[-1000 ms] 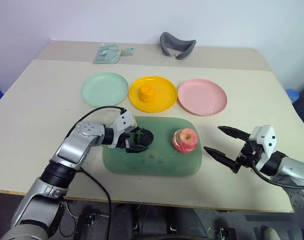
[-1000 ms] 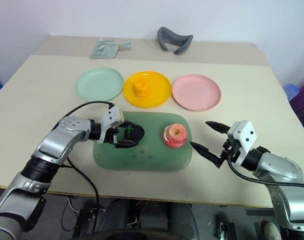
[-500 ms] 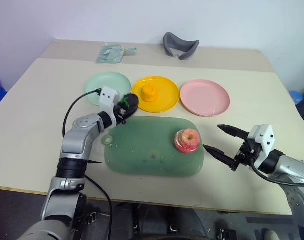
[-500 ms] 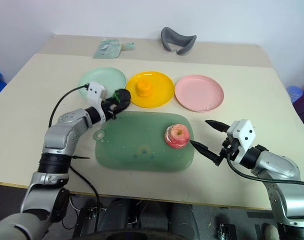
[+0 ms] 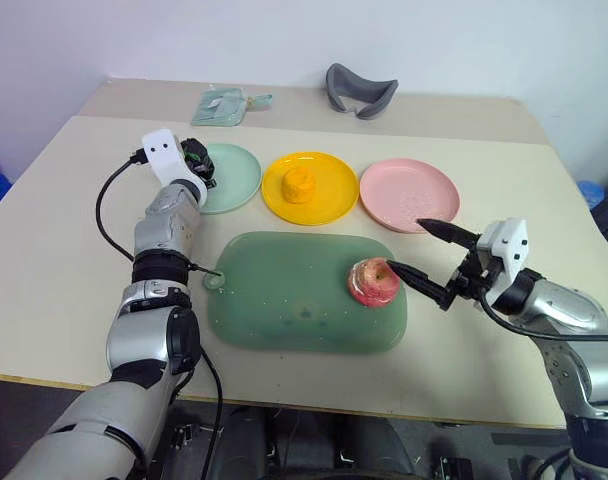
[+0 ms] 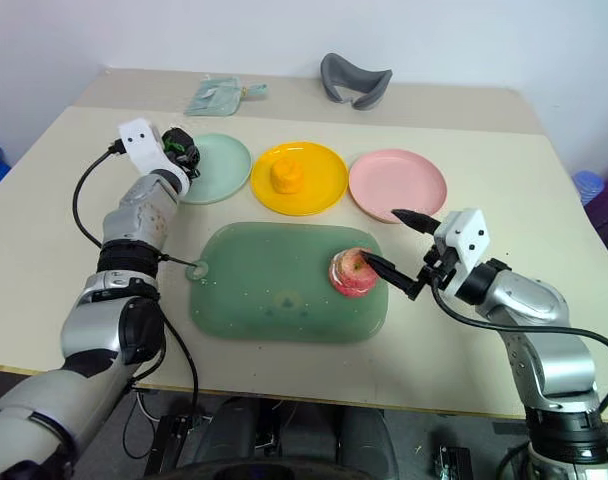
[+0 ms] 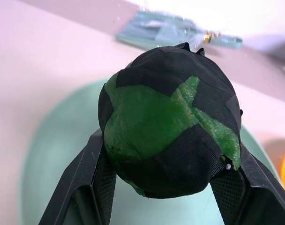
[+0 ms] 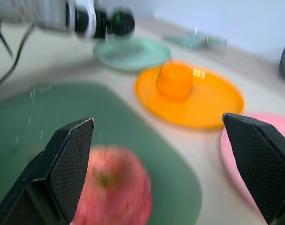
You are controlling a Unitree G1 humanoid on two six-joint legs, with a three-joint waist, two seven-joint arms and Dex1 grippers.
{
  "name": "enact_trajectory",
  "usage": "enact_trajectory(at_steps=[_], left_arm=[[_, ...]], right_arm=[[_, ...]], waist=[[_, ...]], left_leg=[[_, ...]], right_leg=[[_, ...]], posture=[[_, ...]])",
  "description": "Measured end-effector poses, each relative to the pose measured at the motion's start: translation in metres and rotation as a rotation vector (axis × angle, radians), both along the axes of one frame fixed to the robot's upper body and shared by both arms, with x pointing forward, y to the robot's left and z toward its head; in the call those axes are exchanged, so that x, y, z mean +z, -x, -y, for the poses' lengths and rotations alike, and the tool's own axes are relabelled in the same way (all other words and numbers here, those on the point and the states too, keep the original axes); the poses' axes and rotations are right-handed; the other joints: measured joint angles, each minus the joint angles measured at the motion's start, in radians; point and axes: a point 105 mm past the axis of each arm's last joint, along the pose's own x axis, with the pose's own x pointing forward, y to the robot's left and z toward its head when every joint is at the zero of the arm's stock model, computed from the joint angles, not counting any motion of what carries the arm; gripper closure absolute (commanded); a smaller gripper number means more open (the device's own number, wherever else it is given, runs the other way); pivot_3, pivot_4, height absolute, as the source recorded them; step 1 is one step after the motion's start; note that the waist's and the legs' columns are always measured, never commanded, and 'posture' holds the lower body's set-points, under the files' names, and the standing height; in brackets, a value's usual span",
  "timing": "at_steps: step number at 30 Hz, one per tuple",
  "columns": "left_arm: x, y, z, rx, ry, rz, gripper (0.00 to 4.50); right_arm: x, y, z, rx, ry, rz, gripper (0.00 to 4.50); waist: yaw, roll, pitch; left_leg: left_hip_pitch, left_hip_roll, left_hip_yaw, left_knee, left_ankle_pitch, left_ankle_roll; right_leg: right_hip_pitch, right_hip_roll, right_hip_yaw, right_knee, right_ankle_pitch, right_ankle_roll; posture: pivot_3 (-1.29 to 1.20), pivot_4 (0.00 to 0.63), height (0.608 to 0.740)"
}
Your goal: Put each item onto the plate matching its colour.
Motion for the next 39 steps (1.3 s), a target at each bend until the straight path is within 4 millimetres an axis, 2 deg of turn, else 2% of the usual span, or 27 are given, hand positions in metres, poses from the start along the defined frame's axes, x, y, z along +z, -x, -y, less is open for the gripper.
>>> enact_trajectory(at_steps=[9, 14, 17, 19, 24, 26, 30, 33, 34, 39], left_arm=[[0.000, 0.000, -0.001, 0.002, -0.002, 0.001, 1.84], [0.000, 0.000, -0.001, 0.000, -0.001, 0.000, 1.84], [-0.001, 0.000, 0.003, -0.022, -0.015, -0.002, 1.02], [0.000, 0.000, 0.004, -0.030, -0.023, 0.000, 0.02], [0.002, 0.008, 0.002, -0.054, -0.059, 0.028, 0.02], [0.004, 0.020, 0.008, -0.141, -0.114, 0.081, 0.02], [0.001, 0.056, 0.046, -0.447, -0.153, 0.162, 0.02], [-0.005, 0.094, 0.077, -0.739, -0.205, 0.212, 0.02], [-0.008, 0.106, 0.082, -0.820, -0.239, 0.221, 0.02], [-0.011, 0.146, 0.078, -1.082, -0.283, 0.247, 0.02]], right_arm=[[0.025, -0.005, -0.038, 0.141, -0.059, 0.084, 0.00], [0.033, -0.008, -0.049, 0.167, -0.092, 0.109, 0.00], [0.041, -0.009, -0.058, 0.185, -0.112, 0.136, 0.00], [0.043, -0.010, -0.061, 0.193, -0.119, 0.143, 0.00], [0.043, -0.010, -0.061, 0.187, -0.120, 0.139, 0.00], [0.040, -0.010, -0.059, 0.182, -0.116, 0.126, 0.00], [0.024, -0.008, -0.049, 0.151, -0.101, 0.056, 0.00], [0.006, -0.003, -0.042, 0.138, -0.053, -0.024, 0.00], [0.001, -0.002, -0.041, 0.132, -0.040, -0.042, 0.00], [-0.014, -0.001, -0.043, 0.122, -0.007, -0.089, 0.00]], waist=[[0.001, 0.000, 0.000], [0.001, 0.000, 0.000], [0.000, 0.000, 0.000], [0.000, 0.000, 0.000], [-0.001, 0.000, 0.000], [-0.004, 0.000, 0.000], [-0.001, 0.000, 0.000], [-0.001, 0.000, 0.000], [-0.004, 0.000, 0.000], [-0.021, 0.001, 0.000]], left_leg=[[0.000, 0.000, 0.000, 0.000, 0.000, 0.000], [0.000, 0.000, 0.000, 0.000, 0.000, 0.000], [0.000, 0.000, 0.000, 0.000, 0.000, 0.000], [0.000, 0.000, 0.001, 0.000, 0.000, 0.000], [0.000, 0.000, 0.001, 0.000, 0.000, 0.000], [0.000, 0.000, 0.001, 0.000, 0.000, 0.000], [0.000, 0.001, 0.001, 0.000, 0.000, 0.000], [0.000, 0.000, 0.001, 0.000, 0.000, 0.000], [0.000, 0.001, 0.001, 0.000, 0.000, 0.000], [0.000, 0.001, 0.000, -0.001, 0.001, -0.001]], right_leg=[[0.000, 0.000, 0.000, 0.000, 0.000, 0.000], [0.000, 0.000, 0.000, 0.000, 0.000, 0.000], [-0.001, 0.000, 0.000, 0.000, 0.000, 0.000], [-0.001, 0.000, 0.000, 0.000, 0.000, 0.000], [-0.001, 0.000, 0.000, 0.001, 0.000, 0.000], [-0.001, 0.000, 0.000, 0.001, 0.000, 0.000], [-0.001, 0.000, 0.000, 0.001, 0.000, 0.000], [-0.001, 0.000, 0.000, 0.001, 0.000, 0.000], [-0.001, 0.000, 0.000, 0.001, 0.000, 0.000], [-0.001, 0.000, 0.000, 0.001, 0.000, -0.001]], posture=[[0.00, 0.150, 0.740], [0.00, 0.150, 0.740], [0.00, 0.150, 0.740], [0.00, 0.150, 0.740], [0.00, 0.150, 0.740], [0.00, 0.150, 0.740], [0.00, 0.150, 0.740], [0.00, 0.150, 0.740], [0.00, 0.150, 0.740], [0.00, 0.150, 0.740]])
